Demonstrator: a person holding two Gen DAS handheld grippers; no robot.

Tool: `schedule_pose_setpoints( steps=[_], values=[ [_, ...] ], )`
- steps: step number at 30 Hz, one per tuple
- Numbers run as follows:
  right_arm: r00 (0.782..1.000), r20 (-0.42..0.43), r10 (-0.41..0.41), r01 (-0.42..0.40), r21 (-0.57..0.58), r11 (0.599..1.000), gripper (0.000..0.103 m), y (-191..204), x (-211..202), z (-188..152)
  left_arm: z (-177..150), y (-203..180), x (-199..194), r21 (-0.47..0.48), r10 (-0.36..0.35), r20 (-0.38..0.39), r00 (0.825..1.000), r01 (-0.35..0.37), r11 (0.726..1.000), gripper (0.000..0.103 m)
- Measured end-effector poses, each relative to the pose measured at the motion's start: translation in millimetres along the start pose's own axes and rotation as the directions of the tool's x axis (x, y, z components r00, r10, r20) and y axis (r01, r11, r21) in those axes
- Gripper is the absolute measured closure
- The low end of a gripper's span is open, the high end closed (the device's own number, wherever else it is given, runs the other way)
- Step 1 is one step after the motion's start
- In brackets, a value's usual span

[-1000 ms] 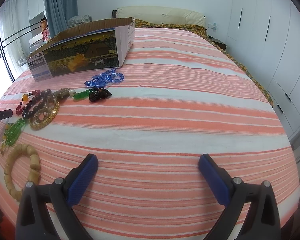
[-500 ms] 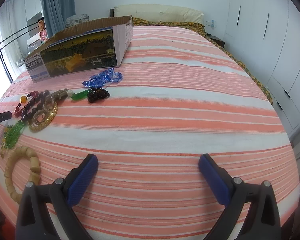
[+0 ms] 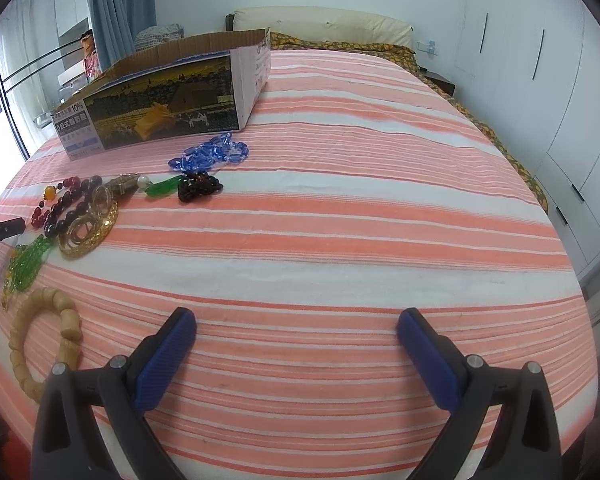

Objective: Organize jewelry

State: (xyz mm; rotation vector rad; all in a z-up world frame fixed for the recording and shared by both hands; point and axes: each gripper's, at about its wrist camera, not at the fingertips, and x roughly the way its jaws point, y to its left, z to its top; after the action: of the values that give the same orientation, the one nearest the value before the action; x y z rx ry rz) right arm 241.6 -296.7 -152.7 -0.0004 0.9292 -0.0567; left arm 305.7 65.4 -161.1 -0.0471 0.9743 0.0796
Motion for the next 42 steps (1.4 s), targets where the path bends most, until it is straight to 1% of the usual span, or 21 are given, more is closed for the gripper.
schedule_pose_setpoints(
  steps=[4, 5, 7, 8, 10, 13, 16, 19, 20, 25, 30, 34, 37, 42],
  values=[
    [1.000, 0.007, 0.003, -0.003, 0.012, 1.000, 0.000, -2.1, -3.2, 0.0, -0.3, -1.1, -0.9, 0.002, 0.000, -0.002, 1.000, 0.000, 1.000, 0.000],
    [1.000, 0.018, 0.000, -0.001, 0.015, 1.000, 0.000, -2.2, -6.2, -1.1, -1.0, -1.3, -1.9, 0.001, 0.003, -0.001, 1.000, -0.003, 1.000, 0.000],
    [0.998, 0.061, -0.008, 0.007, 0.013, 1.000, 0.000, -1.7, -17.0, -4.3, -5.8, -0.9, -8.8, -0.007, 0.009, 0.027, 1.000, -0.009, 1.000, 0.000],
    [0.996, 0.088, -0.012, 0.011, 0.009, 1.000, 0.000, -1.5, -24.8, -6.5, -9.4, -0.5, -16.5, -0.008, -0.003, 0.060, 0.998, 0.003, 1.000, 0.000],
    [0.993, 0.117, -0.013, 0.012, 0.008, 1.000, 0.000, -1.2, -35.5, -10.1, -16.4, -0.3, -31.2, -0.003, -0.042, 0.115, 0.993, 0.043, 0.999, 0.000],
    [0.989, 0.148, 0.009, -0.011, 0.014, 1.000, 0.000, -1.6, -50.7, -16.7, -26.2, -2.2, -50.7, 0.017, -0.088, 0.158, 0.983, 0.087, 0.996, 0.000],
    [0.982, 0.185, 0.030, -0.034, 0.016, 0.999, 0.000, 0.0, -65.0, -23.1, -34.0, -4.2, -66.1, 0.035, -0.129, 0.185, 0.974, 0.125, 0.992, 0.000],
    [0.974, 0.224, 0.045, -0.049, 0.011, 0.999, 0.000, 5.3, -76.8, -28.1, -40.2, -7.3, -75.2, 0.046, -0.199, 0.177, 0.964, 0.194, 0.980, 0.000],
    [0.972, 0.229, 0.055, -0.059, 0.009, 0.998, 0.000, 7.7, -78.6, -29.6, -42.2, -7.2, -77.0, 0.052, -0.213, 0.174, 0.961, 0.207, 0.977, 0.000],
    [0.973, 0.205, 0.102, -0.100, -0.019, 0.995, 0.000, 19.6, -76.1, -30.7, -52.4, -17.1, -82.4, 0.103, -0.273, 0.143, 0.951, 0.260, 0.960, 0.000],
    [0.971, 0.191, 0.147, -0.140, -0.048, 0.989, 0.000, 34.7, -74.7, -34.4, -59.6, -30.3, -84.2, 0.139, -0.314, 0.117, 0.942, 0.297, 0.945, 0.000],
    [0.968, 0.178, 0.175, -0.163, -0.078, 0.984, 0.000, 45.3, -74.2, -37.2, -59.4, -42.2, -82.3, 0.164, -0.335, 0.096, 0.937, 0.317, 0.934, 0.000],
    [0.966, 0.174, 0.192, -0.177, -0.095, 0.980, 0.000, 50.0, -75.7, -39.4, -59.4, -52.8, -78.5, 0.196, -0.317, 0.080, 0.945, 0.297, 0.935, 0.000],
    [0.963, 0.162, 0.217, -0.199, -0.116, 0.973, 0.000, 56.4, -75.2, -40.3, -56.6, -61.4, -71.8, 0.208, -0.310, 0.057, 0.949, 0.292, 0.934, 0.000]
  ],
)
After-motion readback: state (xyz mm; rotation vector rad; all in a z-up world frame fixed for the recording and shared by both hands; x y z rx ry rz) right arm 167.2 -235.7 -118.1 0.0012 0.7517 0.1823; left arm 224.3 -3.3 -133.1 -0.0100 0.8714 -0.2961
